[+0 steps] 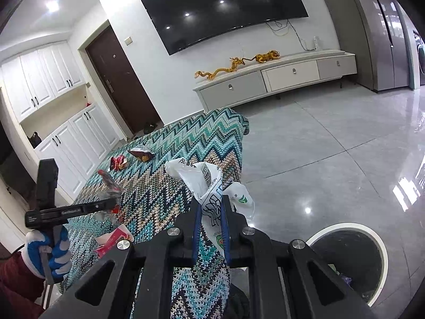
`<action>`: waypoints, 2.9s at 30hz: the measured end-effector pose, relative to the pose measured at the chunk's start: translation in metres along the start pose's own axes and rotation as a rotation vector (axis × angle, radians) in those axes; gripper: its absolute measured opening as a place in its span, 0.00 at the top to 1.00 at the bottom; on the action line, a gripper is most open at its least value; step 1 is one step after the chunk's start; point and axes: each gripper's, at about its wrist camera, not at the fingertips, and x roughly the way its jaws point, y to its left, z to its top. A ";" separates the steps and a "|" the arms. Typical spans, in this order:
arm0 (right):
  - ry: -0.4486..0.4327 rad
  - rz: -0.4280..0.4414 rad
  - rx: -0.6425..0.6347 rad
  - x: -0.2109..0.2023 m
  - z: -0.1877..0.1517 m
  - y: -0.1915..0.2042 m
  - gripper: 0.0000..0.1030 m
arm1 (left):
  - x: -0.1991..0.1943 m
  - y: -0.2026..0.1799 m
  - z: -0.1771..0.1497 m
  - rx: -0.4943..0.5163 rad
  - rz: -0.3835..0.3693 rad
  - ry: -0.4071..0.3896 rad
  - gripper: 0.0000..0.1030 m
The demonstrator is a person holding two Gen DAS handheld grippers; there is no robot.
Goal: Collect trash
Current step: 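Carry the white bag and clear plastic bag over the bin with both tools, then open both tools to drop the bags into the bin, then return both tools to the rug and grasp the pink wrapper with the left tool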
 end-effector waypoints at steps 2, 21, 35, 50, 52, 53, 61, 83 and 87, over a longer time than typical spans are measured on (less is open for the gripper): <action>-0.008 -0.001 0.002 -0.004 0.000 -0.002 0.87 | -0.002 -0.006 0.001 0.010 -0.002 -0.009 0.95; -0.064 -0.149 0.143 -0.061 -0.032 -0.071 0.87 | 0.023 -0.158 0.005 0.310 -0.271 0.076 0.95; 0.007 -0.284 0.335 -0.078 -0.075 -0.147 0.85 | 0.111 -0.291 -0.027 0.496 -0.406 0.275 0.93; 0.011 -0.416 0.393 -0.094 -0.086 -0.177 0.63 | 0.136 -0.307 -0.022 0.436 -0.457 0.307 0.36; 0.006 -0.429 0.390 -0.098 -0.086 -0.175 0.63 | 0.134 -0.306 -0.021 0.430 -0.463 0.304 0.36; 0.004 -0.433 0.388 -0.099 -0.085 -0.174 0.63 | 0.131 -0.305 -0.019 0.424 -0.469 0.303 0.36; -0.023 -0.456 0.354 -0.111 -0.072 -0.159 0.63 | 0.094 -0.289 -0.011 0.438 -0.453 0.229 0.36; -0.080 -0.296 0.101 -0.083 -0.003 -0.038 0.63 | -0.020 -0.089 -0.022 0.295 -0.148 -0.045 0.35; -0.067 -0.263 0.062 -0.071 0.001 -0.017 0.63 | -0.018 -0.051 -0.037 0.250 -0.098 -0.018 0.35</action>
